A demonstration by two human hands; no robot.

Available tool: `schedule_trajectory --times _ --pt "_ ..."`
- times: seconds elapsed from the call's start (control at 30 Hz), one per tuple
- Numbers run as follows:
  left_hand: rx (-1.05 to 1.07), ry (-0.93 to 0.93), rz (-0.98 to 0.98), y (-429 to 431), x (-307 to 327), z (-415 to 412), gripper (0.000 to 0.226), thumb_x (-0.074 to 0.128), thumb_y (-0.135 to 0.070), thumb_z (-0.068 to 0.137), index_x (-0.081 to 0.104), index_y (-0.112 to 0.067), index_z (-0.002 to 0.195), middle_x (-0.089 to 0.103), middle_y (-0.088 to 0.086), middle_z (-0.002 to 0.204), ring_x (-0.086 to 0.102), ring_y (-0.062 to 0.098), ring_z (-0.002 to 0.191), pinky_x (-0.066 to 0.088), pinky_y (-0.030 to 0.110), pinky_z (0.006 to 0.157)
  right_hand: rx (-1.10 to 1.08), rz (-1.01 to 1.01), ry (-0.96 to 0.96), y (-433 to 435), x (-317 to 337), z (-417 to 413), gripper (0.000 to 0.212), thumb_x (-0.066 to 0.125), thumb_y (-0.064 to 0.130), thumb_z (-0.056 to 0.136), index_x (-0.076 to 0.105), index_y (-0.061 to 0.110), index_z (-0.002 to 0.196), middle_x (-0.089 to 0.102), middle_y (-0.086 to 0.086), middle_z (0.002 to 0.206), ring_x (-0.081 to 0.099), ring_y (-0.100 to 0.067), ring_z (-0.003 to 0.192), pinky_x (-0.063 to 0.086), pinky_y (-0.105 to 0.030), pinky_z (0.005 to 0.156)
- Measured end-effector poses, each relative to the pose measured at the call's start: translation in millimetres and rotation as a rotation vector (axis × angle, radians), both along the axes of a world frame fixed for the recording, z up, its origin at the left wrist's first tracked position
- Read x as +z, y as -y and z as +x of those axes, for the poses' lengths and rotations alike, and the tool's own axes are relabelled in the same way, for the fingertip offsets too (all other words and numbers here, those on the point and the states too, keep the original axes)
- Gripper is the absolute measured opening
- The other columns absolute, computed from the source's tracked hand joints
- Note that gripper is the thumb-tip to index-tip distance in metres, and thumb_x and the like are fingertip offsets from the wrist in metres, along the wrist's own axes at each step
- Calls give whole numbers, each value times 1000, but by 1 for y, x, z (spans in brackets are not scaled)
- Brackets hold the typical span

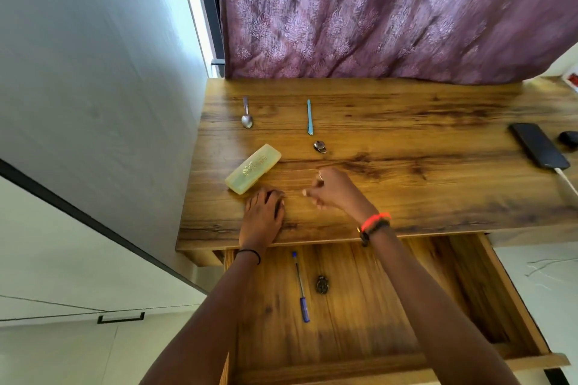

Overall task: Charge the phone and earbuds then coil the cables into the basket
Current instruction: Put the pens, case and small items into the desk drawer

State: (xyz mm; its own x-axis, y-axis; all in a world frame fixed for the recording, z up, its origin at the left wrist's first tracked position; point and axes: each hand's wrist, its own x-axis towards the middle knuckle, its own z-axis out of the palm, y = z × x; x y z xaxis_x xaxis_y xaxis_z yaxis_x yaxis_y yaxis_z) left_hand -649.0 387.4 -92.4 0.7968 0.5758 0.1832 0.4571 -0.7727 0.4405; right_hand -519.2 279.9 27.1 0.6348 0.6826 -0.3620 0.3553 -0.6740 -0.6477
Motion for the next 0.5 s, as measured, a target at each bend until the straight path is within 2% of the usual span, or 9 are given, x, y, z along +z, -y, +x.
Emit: schedule_trajectory --times 0.07,0.13,0.2,0.27,0.37,0.5 --pt "-4 -7 20 0 -1 0 25 41 -30 94 49 -24 117 48 1 118 45 18 109 38 33 96 127 38 172 -38 4 10 13 66 12 81 60 9 93 68 -9 94 64 -21 85 47 -29 65" --pt "2 -10 26 1 -2 1 25 40 -31 95 49 -25 117 48 -1 117 45 16 108 37 32 97 314 32 336 -70 -4 17 37 60 2 81 56 14 115 58 -10 115 53 -26 108 44 -32 80" --pt "10 -6 31 1 -3 0 24 39 -32 95 49 -27 116 48 -3 116 45 15 108 37 30 97 510 -38 545 -95 -15 20 60 52 -6 83 42 22 135 46 -12 130 42 -31 119 42 -38 93" --pt "13 -2 40 0 -3 0 23 39 -32 95 50 -27 115 48 -3 115 45 15 106 37 30 96 647 -117 722 -114 -23 21 69 45 -9 86 32 27 143 36 -14 142 37 -35 125 42 -44 97" --pt "15 2 49 0 -4 1 23 39 -32 95 50 -27 114 49 -3 113 45 16 105 37 31 94 774 -230 846 -131 -31 21 66 39 -6 91 27 30 145 26 -14 151 32 -36 129 40 -45 99" --pt "16 -1 55 0 -7 1 25 37 -34 95 50 -27 116 50 -3 115 47 17 108 39 32 95 810 -245 845 -139 -36 21 56 42 -2 91 37 23 140 41 -11 141 40 -34 122 44 -43 94"
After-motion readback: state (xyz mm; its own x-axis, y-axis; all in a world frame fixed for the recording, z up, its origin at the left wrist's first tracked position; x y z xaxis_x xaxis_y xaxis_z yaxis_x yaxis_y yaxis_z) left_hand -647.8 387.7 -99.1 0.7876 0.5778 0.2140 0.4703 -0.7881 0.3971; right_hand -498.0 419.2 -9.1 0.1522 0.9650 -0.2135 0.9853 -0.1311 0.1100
